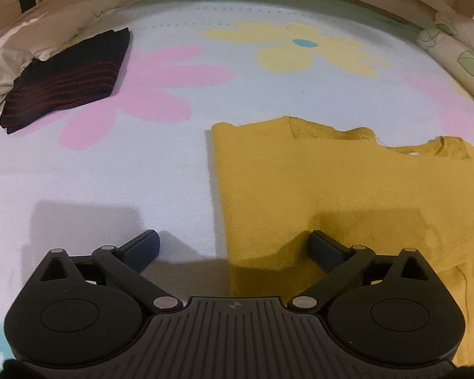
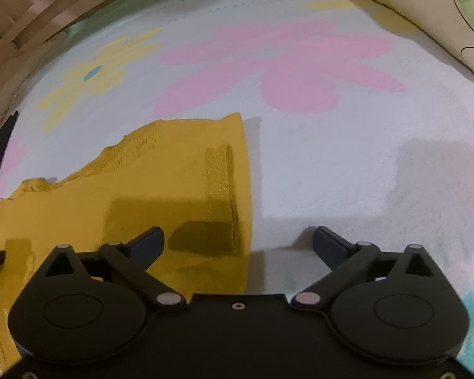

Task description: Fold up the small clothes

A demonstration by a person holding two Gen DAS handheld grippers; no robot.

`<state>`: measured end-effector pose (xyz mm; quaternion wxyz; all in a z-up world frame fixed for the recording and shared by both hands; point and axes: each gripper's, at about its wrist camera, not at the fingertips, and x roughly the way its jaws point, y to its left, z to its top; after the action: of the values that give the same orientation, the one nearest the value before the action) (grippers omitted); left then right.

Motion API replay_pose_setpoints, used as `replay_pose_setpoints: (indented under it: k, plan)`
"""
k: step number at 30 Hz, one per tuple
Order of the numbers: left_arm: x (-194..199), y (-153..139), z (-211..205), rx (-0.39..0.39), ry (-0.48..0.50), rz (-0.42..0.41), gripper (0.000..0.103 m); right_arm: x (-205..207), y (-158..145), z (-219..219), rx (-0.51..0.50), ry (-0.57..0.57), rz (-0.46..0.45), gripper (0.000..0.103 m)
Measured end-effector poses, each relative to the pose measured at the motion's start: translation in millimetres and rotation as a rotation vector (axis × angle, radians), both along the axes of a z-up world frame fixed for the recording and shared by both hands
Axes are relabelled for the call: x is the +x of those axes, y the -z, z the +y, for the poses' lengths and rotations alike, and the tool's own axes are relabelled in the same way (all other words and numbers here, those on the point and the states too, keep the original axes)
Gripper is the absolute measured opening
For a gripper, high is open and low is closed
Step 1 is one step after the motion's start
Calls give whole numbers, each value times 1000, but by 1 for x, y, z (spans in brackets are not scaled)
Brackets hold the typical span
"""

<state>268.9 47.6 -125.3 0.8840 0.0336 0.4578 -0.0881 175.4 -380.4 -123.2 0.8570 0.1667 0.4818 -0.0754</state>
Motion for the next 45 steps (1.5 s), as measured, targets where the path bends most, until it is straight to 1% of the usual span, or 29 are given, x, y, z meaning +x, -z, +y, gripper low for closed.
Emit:
replay_pose_setpoints:
  k: [3,7,9,11,13,17,18,22,25,28,30,34,36,38,41,43,45]
  plan:
    - [-7,-5,1,-1,2,19,102,-6,-7,2,-2,-1,-11,102]
    - [-26,-20,3,-9,36,38,101,-23,-27,0,26,13,-67,102]
    - [-38,-30,4,-7,52,30,101,-34,-37,3,37,-1,-94,102]
    - [-58,-42,8,-22,43,3,101,-48,-48,7,42,-27,-111,102]
    - [-77,-51,12,-44,33,-5,101,-65,-59,12,42,-55,-124,102]
    - [-123,-67,18,-52,39,-47,101,-97,-74,22,54,-81,-144,102]
    - [-139,-69,20,-54,44,-61,101,-102,-76,23,65,-82,-146,102]
    - [-186,-67,25,-41,86,-68,101,-139,-85,34,109,-85,-154,102]
    - [-217,-59,29,-41,117,-41,101,-171,-86,44,115,-114,-152,102]
    - [-244,-53,35,-66,130,-20,101,-199,-78,52,123,-136,-116,102]
    - [-258,-49,40,-76,131,-7,101,-216,-71,57,147,-150,-92,102]
    - [-272,-40,48,-89,123,36,101,-242,-56,66,183,-165,-20,102]
    - [-273,-36,51,-102,117,74,101,-247,-49,68,198,-169,12,102]
    - [-277,-32,52,-109,120,93,101,-251,-43,67,208,-170,41,102]
    - [-277,-27,51,-129,129,123,101,-256,-35,63,218,-145,83,102]
    - [-275,-20,52,-151,117,166,101,-257,-31,58,248,-116,99,102]
    - [-273,-14,52,-172,105,195,100,-255,-28,56,250,-105,116,102]
